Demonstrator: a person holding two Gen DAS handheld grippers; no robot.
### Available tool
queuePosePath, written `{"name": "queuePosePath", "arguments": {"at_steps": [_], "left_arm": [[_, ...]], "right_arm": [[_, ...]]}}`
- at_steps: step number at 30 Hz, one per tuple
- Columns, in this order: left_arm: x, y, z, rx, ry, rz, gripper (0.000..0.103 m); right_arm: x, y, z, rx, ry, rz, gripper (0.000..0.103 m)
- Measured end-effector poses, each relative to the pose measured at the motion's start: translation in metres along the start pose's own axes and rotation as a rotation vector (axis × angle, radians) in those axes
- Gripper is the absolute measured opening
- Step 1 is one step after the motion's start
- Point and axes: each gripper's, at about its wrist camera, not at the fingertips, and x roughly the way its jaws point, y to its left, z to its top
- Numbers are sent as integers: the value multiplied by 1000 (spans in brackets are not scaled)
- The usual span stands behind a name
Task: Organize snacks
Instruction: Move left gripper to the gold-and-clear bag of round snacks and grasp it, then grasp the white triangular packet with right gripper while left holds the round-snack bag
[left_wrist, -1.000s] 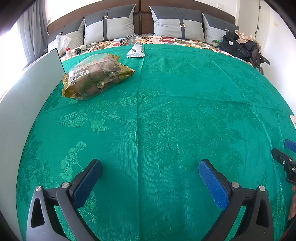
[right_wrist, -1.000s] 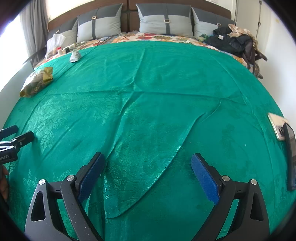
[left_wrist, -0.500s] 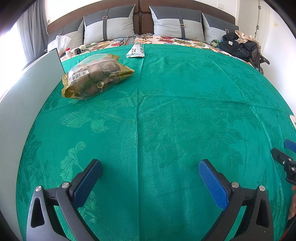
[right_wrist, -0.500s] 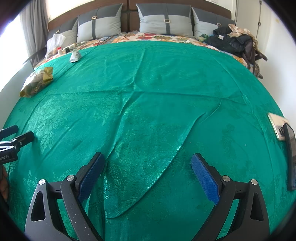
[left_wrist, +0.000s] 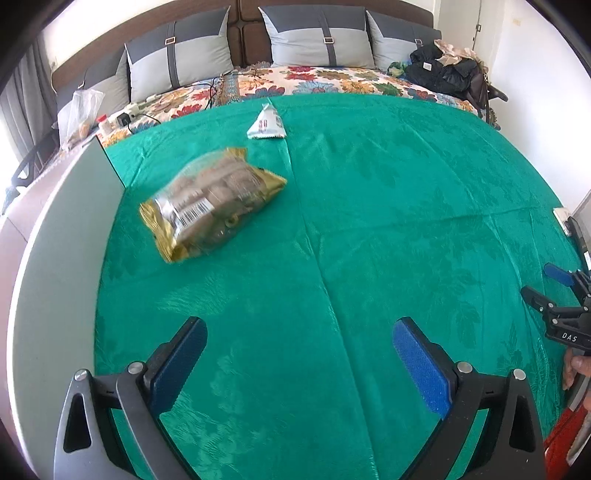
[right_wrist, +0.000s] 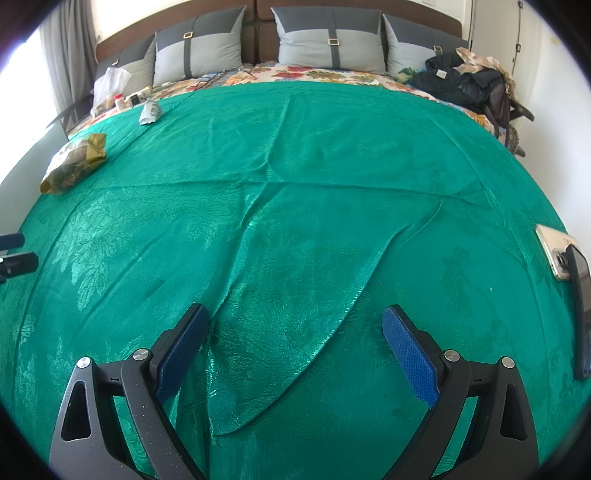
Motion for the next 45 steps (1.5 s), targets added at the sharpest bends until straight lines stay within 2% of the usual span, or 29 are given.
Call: {"name": "queuePosePath", "arguments": {"at_steps": [2, 6, 9, 11, 14, 16, 17, 18, 19, 20, 24, 28, 31, 35, 38, 40, 42, 45], "left_arm": [[0, 11, 29, 92, 28, 24, 100], [29, 21, 69, 285, 165, 124, 100], [53, 30, 88, 333, 190, 149, 100], [71, 38, 98, 299, 196, 137, 100], [98, 58, 105, 190, 217, 137, 100], [109, 72, 105, 92, 225, 85, 100], [112, 78, 104, 46, 229, 63, 98], [112, 82, 101, 8, 221, 39, 90], [109, 85, 98, -14, 197, 21, 83], [106, 87, 95, -27, 177, 26, 68], [85, 90, 70, -116, 138, 16, 65], [48, 86, 29, -241, 106, 33, 65], [26, 76, -1, -281, 98, 48, 65], [21, 53, -28, -258, 59, 90, 69], [36, 43, -37, -234, 20, 116, 84], [49, 43, -40, -225, 17, 147, 87], [52, 50, -41, -268, -25, 138, 100], [56, 51, -39, -270, -53, 163, 103]], "right_arm": [[0, 0, 0, 0, 0, 0, 97], [0, 0, 0, 0, 0, 0, 97], [0, 0, 0, 0, 0, 0, 97], [0, 0, 0, 0, 0, 0, 97], [0, 0, 0, 0, 0, 0, 97], [0, 0, 0, 0, 0, 0, 97], [0, 0, 0, 0, 0, 0, 97], [0, 0, 0, 0, 1, 0, 97], [0, 0, 0, 0, 1, 0, 98], [0, 0, 1, 0, 1, 0, 98], [0, 1, 1, 0, 3, 1, 99], [0, 1, 0, 0, 3, 1, 99], [0, 1, 1, 0, 3, 1, 99], [0, 1, 1, 0, 3, 1, 99], [0, 1, 0, 0, 3, 2, 99], [0, 1, 0, 0, 3, 2, 99], [0, 1, 1, 0, 3, 1, 99], [0, 1, 1, 0, 3, 1, 99]]}}
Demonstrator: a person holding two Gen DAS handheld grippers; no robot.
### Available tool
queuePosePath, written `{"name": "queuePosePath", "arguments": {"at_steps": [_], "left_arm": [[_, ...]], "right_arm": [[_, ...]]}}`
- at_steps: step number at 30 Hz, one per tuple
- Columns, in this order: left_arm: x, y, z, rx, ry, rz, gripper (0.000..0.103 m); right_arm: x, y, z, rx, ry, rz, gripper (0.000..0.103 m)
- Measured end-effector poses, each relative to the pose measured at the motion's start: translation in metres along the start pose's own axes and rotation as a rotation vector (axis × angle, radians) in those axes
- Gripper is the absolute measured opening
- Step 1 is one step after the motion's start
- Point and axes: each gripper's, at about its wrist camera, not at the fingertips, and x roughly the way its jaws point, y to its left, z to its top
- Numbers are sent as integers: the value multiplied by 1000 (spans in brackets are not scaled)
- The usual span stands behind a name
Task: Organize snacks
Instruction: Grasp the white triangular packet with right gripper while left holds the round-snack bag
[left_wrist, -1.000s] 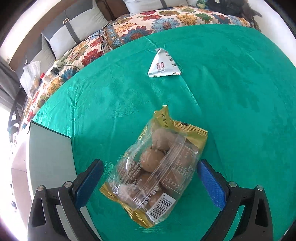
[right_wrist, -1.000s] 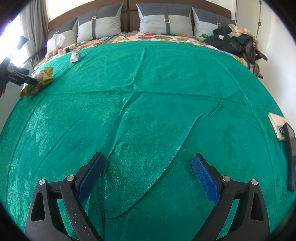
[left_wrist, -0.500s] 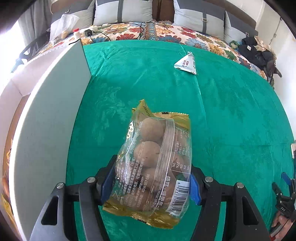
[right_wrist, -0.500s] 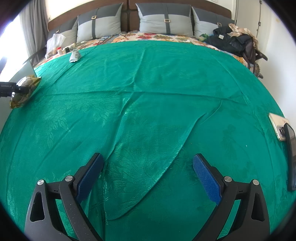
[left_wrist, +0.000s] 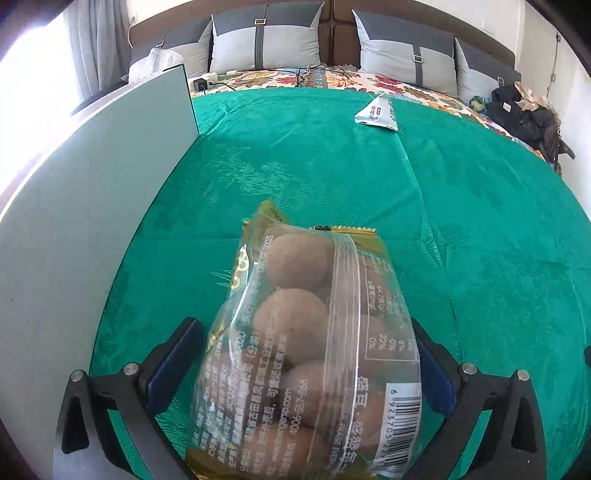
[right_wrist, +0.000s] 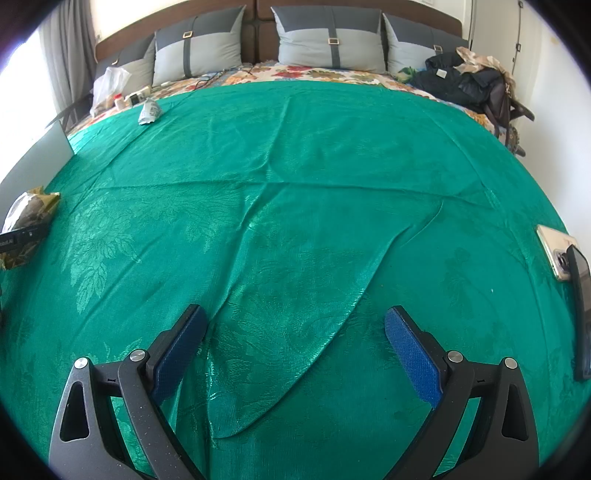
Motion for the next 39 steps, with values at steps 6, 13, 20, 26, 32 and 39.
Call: {"name": "queuePosePath", "arguments": {"at_steps": [6, 13, 20, 26, 32, 39], "left_arm": [[1, 0, 1, -1, -7, -3, 103], [1, 0, 0, -1, -7, -4, 103], [1, 0, 0, -1, -7, -4, 103], [1, 0, 0, -1, -7, -3, 103], [1, 0, 0, -1, -7, -3, 103], [1, 0, 0, -1, -7, -4, 103]], "right_arm": [[0, 0, 0, 0, 0, 0, 99], [0, 0, 0, 0, 0, 0, 99], [0, 1, -1, 5, 2, -3, 100], [10, 13, 36, 37, 53, 71, 99], [57, 87, 131, -29, 27, 271, 98], [136, 196, 218, -200, 31, 274, 96]]}}
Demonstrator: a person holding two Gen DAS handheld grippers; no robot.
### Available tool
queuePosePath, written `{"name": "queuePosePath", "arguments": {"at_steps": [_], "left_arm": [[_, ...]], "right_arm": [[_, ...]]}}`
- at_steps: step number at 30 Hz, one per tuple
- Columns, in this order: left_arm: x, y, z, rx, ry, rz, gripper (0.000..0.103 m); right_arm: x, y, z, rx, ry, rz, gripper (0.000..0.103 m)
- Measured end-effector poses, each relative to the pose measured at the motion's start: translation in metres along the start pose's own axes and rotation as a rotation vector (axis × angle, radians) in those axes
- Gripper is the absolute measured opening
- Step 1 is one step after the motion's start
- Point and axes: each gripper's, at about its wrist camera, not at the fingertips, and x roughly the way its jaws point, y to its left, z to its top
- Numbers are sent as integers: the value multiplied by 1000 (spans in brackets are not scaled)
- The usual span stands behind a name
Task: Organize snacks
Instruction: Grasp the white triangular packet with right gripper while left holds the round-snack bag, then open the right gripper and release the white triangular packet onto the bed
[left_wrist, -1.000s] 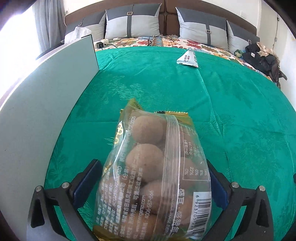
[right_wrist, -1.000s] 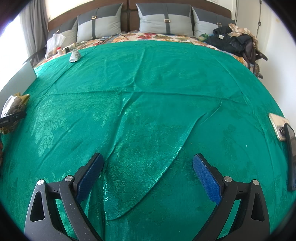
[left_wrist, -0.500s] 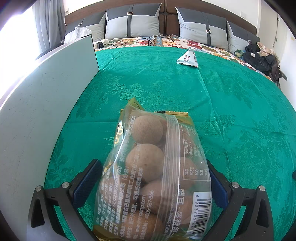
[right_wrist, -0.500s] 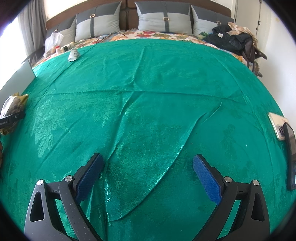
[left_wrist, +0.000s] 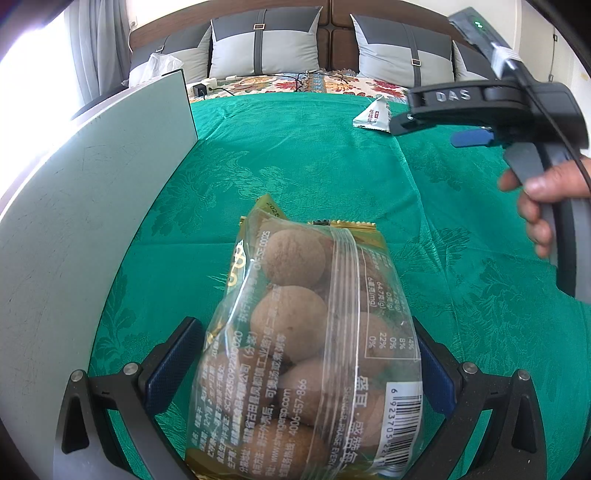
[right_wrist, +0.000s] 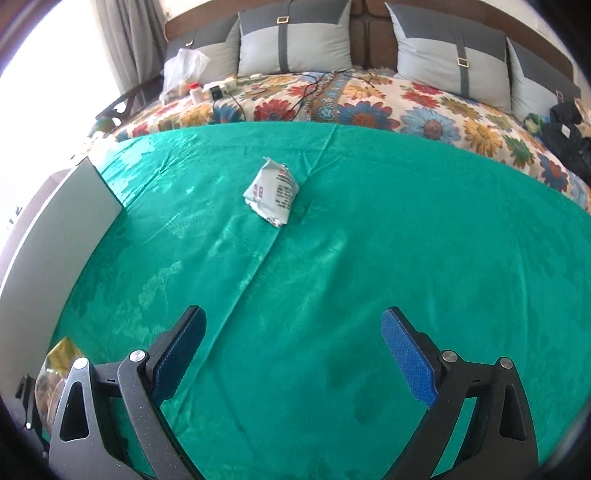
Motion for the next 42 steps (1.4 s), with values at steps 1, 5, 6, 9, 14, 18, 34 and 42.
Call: {"name": "queuePosePath", "arguments": {"at_steps": [1, 5, 6, 9, 14, 18, 34, 42], "left_arm": [[0, 0, 0, 0, 0, 0, 103], [0, 0, 0, 0, 0, 0, 103], [0, 0, 0, 0, 0, 1, 103], [0, 0, 0, 0, 0, 0, 103], [-1, 0, 0, 0, 0, 1, 103], [-1, 0, 0, 0, 0, 1, 103], [-2, -1, -1, -2, -1, -1, 103], [-2, 0, -1, -2, -1, 0, 103]], "right_arm": [[8, 6, 10, -1, -11, -5, 96], [38, 14, 38, 55, -35, -29, 96], [45, 13, 44, 75, -33, -32, 95], [63, 9, 52, 89, 11, -21, 42], [37, 1, 38, 73, -32, 15, 28], [-14, -12, 12, 62, -91, 41, 28], [-148, -41, -224, -81, -11, -33, 37], [-125, -51, -210, -48, -4, -90, 103]]}}
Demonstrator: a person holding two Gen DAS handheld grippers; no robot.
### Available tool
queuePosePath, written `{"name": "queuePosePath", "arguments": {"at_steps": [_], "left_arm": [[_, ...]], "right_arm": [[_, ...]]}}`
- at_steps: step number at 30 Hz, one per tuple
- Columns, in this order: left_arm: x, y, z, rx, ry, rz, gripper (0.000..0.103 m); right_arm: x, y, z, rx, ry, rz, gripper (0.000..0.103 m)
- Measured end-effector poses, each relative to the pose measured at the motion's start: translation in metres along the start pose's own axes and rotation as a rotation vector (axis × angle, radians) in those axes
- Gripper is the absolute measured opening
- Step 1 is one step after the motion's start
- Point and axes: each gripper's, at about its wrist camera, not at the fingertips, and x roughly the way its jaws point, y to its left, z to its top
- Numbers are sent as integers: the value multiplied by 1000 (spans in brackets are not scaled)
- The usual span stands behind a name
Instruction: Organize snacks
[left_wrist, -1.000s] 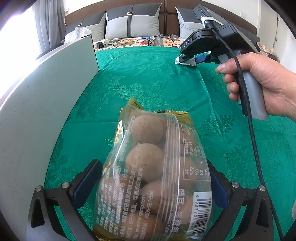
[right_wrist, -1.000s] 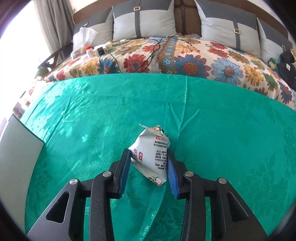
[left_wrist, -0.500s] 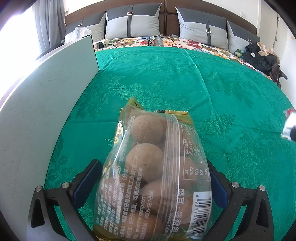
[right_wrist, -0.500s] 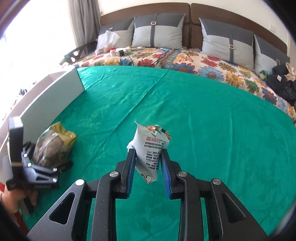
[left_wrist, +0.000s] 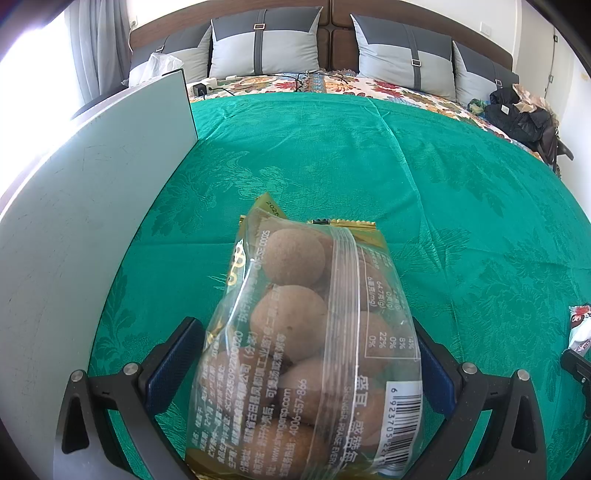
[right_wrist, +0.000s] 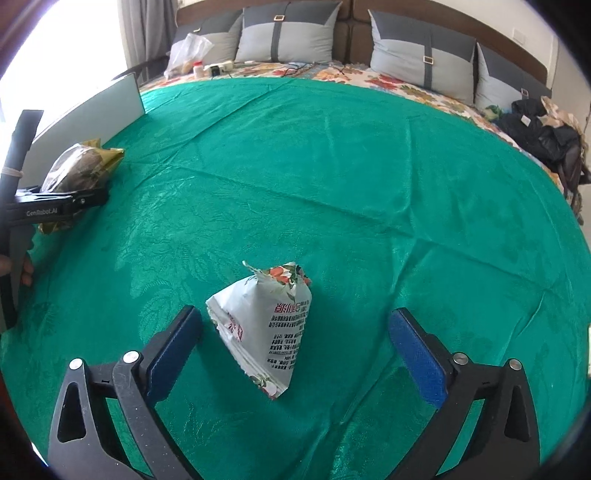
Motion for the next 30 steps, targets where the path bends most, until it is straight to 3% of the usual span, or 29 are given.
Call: {"name": "queuePosePath", "arguments": {"at_steps": [30], "left_arm": [[0, 0, 0, -1, 0, -1, 103]], "right_arm": [[0, 1, -2, 0, -1, -2, 103]]}}
